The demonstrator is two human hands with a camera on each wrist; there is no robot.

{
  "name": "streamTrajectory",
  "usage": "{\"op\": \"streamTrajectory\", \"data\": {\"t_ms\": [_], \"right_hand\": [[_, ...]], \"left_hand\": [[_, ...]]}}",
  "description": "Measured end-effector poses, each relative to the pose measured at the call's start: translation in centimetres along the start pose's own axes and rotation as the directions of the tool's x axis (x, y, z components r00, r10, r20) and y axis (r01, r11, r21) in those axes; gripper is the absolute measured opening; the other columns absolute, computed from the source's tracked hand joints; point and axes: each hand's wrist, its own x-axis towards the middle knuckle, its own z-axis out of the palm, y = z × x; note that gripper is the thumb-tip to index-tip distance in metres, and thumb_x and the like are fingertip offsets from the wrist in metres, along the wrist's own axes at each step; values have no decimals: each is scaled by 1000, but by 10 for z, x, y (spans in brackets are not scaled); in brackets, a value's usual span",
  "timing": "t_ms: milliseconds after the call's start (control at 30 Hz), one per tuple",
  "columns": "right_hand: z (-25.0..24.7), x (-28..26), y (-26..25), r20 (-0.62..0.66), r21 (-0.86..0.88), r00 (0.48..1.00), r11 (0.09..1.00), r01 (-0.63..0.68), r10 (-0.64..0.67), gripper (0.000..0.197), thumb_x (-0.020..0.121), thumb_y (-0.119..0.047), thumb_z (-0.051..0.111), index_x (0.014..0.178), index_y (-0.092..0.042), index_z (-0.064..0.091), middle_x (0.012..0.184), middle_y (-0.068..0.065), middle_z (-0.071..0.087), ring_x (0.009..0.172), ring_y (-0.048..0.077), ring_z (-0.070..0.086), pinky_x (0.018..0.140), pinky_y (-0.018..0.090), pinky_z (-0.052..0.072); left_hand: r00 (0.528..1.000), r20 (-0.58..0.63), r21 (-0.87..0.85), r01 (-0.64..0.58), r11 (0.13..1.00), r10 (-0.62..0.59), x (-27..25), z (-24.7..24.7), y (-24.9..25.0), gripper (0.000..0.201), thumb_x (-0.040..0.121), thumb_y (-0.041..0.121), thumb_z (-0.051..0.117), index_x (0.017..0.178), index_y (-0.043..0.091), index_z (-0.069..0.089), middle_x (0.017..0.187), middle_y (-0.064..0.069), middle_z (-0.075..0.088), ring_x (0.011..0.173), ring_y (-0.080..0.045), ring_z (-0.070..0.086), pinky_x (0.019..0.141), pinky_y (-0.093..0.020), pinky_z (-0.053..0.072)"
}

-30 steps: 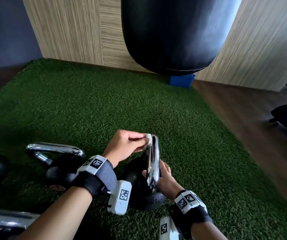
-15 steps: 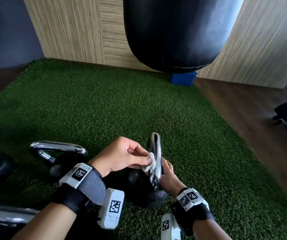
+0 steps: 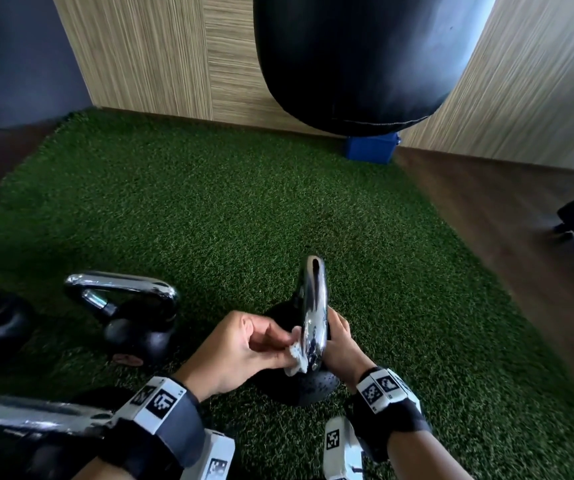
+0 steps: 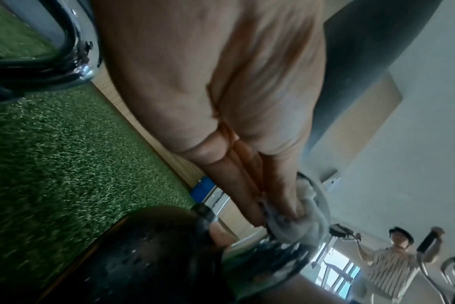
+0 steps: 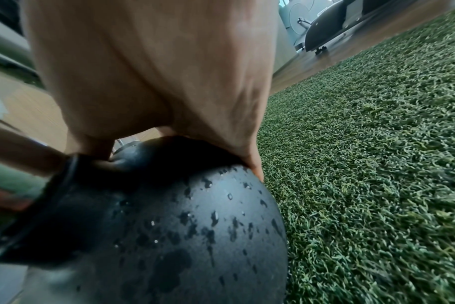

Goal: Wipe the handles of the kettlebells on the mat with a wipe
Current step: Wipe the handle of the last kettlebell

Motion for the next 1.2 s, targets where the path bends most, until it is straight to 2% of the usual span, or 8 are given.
{"op": "streamTrajectory", "data": {"t_ms": [300,433,600,667,767,900,1100,1200], "right_hand": [[2,-3,-3,-31,11,999,1000,6,-6,76,86,-40,74,150,-34,35,156,4,23,139,29,36,115,56,37],[-8,-13,-20,-74,-65,992,993,99,-104,63,87,-38,75,143,-25,50,141,4,54,127,25,55,107,54,47],[-56,-43,-72,-509,-9,768,894,447,-389,25,92,-32,71,116,-29,73,110,-2,72,88,5,68,72,28,57],[-62,-54,-92,-389,5,757,821,571,-525,23,90,-30,74,113,-25,77,105,-2,73,86,13,70,69,34,59],[-55,-63,-110,-186,-81,746,767,636,-639,37,86,-36,75,119,-21,75,115,-7,73,105,7,69,90,32,57],[-50,-63,-114,-206,7,748,763,646,-631,40,79,-35,78,117,-21,74,112,-19,71,106,0,68,93,24,55],[-56,-65,-103,-229,76,755,762,643,-614,32,80,-32,82,108,-17,79,96,-8,78,78,5,71,66,18,52],[-59,-62,-94,-303,100,757,771,629,-579,17,85,-28,80,100,-20,80,83,-3,78,61,5,64,53,22,47]], "left_hand": [[982,-181,218,-17,976,57,-11,17,-37,21,72,43,87,93,39,82,90,16,80,88,-6,77,82,-29,62],[979,-171,311,-55,949,113,-5,12,-30,19,79,40,86,97,39,81,94,23,78,90,2,74,84,-17,57],[918,-363,88,-136,987,159,13,-7,9,28,77,32,81,105,28,80,102,11,80,98,-9,76,85,-17,56],[913,-345,76,-205,976,218,17,-12,26,31,80,27,80,111,22,78,106,9,80,101,-8,75,87,-13,55],[907,-326,95,-250,964,268,23,-15,41,35,81,28,79,115,22,77,113,11,78,107,-7,73,89,-15,55],[895,-330,110,-278,954,299,25,-11,51,31,83,29,77,114,24,77,116,15,76,112,-4,71,89,-12,53],[939,-216,79,-258,963,270,24,-4,52,44,90,8,75,129,24,65,119,8,76,115,-10,70,96,-22,55],[950,-237,302,-125,945,202,24,-5,34,73,84,-5,76,136,39,49,134,21,65,128,1,59,102,-25,51]]}}
